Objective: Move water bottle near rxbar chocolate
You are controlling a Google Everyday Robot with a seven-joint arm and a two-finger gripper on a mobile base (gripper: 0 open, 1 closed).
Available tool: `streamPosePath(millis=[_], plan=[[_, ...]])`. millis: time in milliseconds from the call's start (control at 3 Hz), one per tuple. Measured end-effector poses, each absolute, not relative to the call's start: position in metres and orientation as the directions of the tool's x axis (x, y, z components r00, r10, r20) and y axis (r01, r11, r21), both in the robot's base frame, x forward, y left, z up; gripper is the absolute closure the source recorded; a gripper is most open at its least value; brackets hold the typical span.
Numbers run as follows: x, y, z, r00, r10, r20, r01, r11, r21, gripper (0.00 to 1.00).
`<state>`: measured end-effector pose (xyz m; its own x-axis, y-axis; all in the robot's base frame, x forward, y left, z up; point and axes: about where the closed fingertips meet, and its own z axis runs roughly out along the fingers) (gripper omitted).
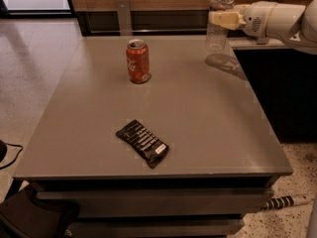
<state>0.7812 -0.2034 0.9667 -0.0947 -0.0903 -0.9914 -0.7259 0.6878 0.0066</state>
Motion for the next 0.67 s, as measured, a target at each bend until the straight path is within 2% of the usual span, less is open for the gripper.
streamPosePath(millis=[667], plan=[[0.680, -0.199, 0.989, -0.059, -0.110, -0.992, -0.768, 0.640, -0.025, 1.00]])
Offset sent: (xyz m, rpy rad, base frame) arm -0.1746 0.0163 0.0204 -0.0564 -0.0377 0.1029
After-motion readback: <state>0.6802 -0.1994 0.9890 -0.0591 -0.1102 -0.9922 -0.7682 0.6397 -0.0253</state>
